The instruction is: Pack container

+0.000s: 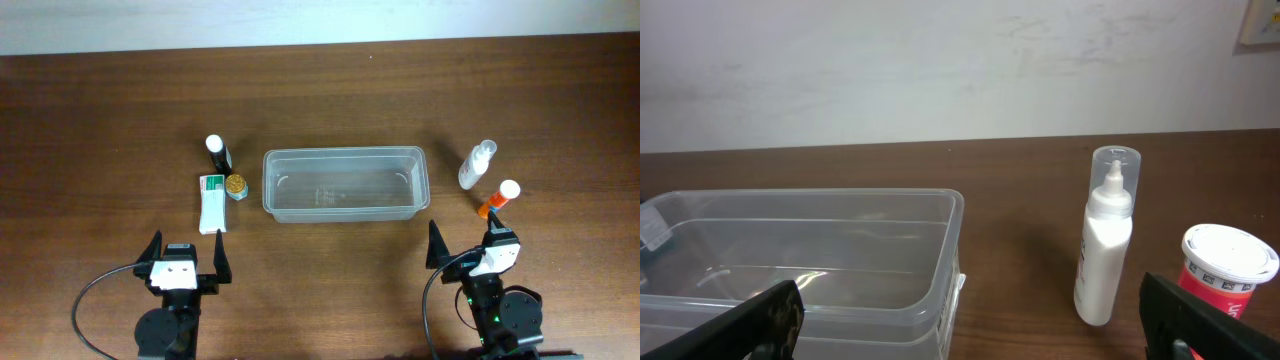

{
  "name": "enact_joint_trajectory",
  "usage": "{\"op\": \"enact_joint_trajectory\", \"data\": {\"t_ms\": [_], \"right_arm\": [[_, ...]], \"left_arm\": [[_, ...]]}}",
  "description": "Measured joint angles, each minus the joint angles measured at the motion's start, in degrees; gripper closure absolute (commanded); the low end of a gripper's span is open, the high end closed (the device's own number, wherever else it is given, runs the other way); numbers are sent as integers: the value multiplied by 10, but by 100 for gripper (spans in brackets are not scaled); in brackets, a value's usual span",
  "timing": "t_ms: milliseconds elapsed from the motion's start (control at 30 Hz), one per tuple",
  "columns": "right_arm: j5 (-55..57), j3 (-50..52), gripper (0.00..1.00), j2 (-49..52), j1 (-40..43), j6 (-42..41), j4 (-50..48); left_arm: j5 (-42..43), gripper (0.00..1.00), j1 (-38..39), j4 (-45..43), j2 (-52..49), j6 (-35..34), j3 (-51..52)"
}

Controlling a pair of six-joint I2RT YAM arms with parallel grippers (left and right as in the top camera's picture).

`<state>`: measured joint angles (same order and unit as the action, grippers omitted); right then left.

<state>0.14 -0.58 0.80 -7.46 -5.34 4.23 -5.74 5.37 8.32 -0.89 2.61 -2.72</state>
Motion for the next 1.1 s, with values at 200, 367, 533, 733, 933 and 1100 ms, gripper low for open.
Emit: {"op": "enact_joint_trajectory", "data": {"t_ms": [200,367,533,733,933,1100], "right_arm": [[0,0,2,0,0,0,0],[0,0,2,0,0,0,0],[0,0,2,0,0,0,0],[0,0,2,0,0,0,0],[0,0,2,0,0,0,0],[0,0,2,0,0,0,0]], "left_arm": [[15,1,2,-35,1,0,16],[20,1,2,-35,1,0,17],[22,0,2,-35,1,0,17],[22,1,2,-35,1,0,17],[22,1,2,-35,1,0,17],[22,1,2,-35,1,0,17]]}}
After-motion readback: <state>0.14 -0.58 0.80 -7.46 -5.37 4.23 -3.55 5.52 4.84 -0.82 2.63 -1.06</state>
